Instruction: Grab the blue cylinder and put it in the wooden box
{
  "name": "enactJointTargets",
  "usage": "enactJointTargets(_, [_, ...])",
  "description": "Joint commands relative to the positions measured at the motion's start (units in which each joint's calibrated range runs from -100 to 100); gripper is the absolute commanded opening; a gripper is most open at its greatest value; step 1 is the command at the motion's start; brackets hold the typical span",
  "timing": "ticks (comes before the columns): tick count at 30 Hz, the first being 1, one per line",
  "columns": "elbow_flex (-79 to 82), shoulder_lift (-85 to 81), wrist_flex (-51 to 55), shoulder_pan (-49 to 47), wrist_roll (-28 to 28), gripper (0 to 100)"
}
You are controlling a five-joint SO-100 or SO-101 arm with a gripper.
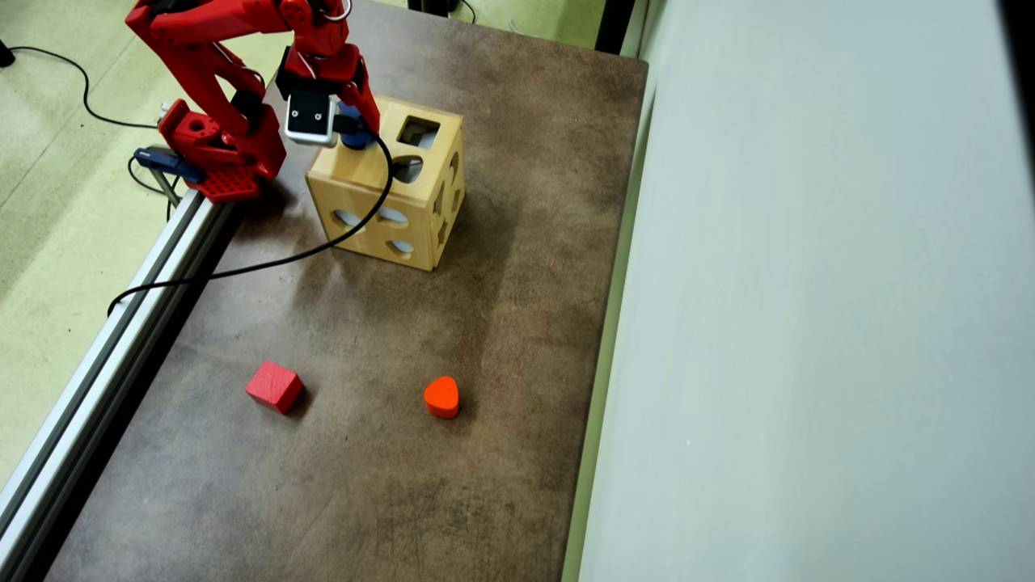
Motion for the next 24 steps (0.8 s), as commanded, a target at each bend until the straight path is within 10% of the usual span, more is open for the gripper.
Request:
enactJointTargets(1, [-0.9,0.1,-0.2,-0.4,0.2,14])
enactJointTargets(24, [-0.4,2.3,0.3,-3.0,0.2,26])
